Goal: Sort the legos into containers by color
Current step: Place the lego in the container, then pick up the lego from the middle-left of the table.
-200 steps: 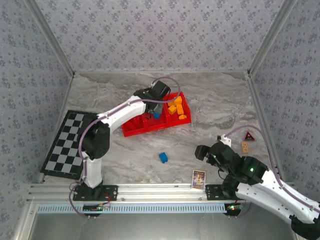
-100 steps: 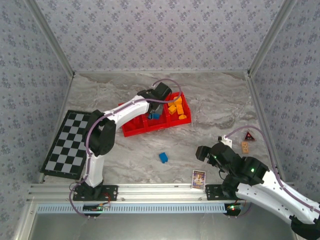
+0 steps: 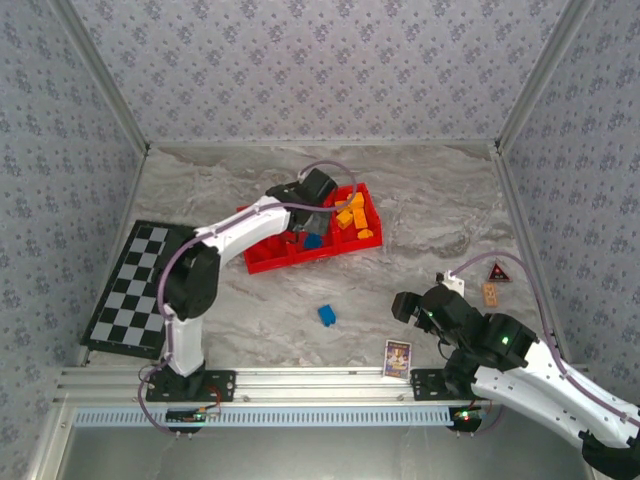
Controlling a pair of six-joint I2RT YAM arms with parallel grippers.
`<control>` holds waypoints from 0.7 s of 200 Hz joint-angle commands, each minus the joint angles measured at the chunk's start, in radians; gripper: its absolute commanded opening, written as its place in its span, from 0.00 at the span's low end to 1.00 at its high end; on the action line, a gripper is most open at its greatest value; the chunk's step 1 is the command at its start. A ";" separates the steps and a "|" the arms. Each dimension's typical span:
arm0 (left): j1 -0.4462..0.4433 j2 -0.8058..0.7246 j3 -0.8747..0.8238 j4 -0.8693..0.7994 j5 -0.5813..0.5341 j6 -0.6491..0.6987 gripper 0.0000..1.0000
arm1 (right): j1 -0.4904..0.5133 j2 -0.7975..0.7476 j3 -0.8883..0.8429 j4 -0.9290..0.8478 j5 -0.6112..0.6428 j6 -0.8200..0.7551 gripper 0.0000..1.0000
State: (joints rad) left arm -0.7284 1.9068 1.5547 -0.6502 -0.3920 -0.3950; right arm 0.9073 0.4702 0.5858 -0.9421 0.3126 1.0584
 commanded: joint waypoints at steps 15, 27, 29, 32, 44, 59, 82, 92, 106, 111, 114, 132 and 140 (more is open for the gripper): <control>-0.004 -0.158 -0.079 0.023 0.080 -0.049 1.00 | -0.005 0.035 -0.014 0.035 -0.022 -0.003 1.00; -0.010 -0.202 -0.124 0.023 0.104 -0.086 1.00 | -0.006 0.053 -0.014 0.050 -0.029 -0.010 1.00; -0.011 -0.209 -0.134 0.024 0.107 -0.093 1.00 | -0.006 0.057 -0.014 0.052 -0.031 -0.012 1.00; -0.013 -0.221 -0.149 0.024 0.115 -0.104 1.00 | -0.005 0.060 -0.014 0.056 -0.033 -0.012 1.00; -0.031 -0.269 -0.213 0.026 0.131 -0.161 1.00 | -0.006 0.075 -0.016 0.069 -0.038 -0.016 1.00; -0.073 -0.332 -0.305 0.030 0.131 -0.269 1.00 | -0.005 0.087 -0.021 0.079 -0.036 -0.013 1.00; -0.173 -0.415 -0.468 0.074 0.127 -0.510 1.00 | -0.005 0.100 -0.030 0.081 -0.014 0.008 1.00; -0.226 -0.439 -0.530 0.109 0.125 -0.615 1.00 | -0.005 0.106 -0.037 0.089 -0.008 0.014 1.00; -0.312 -0.448 -0.582 0.150 0.091 -0.735 1.00 | -0.006 0.114 -0.044 0.106 -0.007 0.021 1.00; -0.345 -0.445 -0.588 0.156 0.068 -0.766 1.00 | -0.005 0.117 -0.047 0.117 -0.011 0.022 1.00; -0.362 -0.440 -0.589 0.155 0.056 -0.786 1.00 | -0.006 0.118 -0.049 0.123 -0.011 0.021 1.00; -0.434 -0.409 -0.575 0.101 -0.014 -0.927 1.00 | -0.005 0.125 -0.052 0.152 -0.026 0.015 1.00; -0.454 -0.404 -0.584 0.109 -0.028 -0.983 1.00 | -0.004 0.126 -0.053 0.161 -0.037 0.008 1.00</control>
State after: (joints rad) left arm -1.1294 1.4937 0.9630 -0.5564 -0.3195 -1.1076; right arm 0.9073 0.5907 0.5407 -0.8246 0.2798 1.0588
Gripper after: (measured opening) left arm 0.996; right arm 0.996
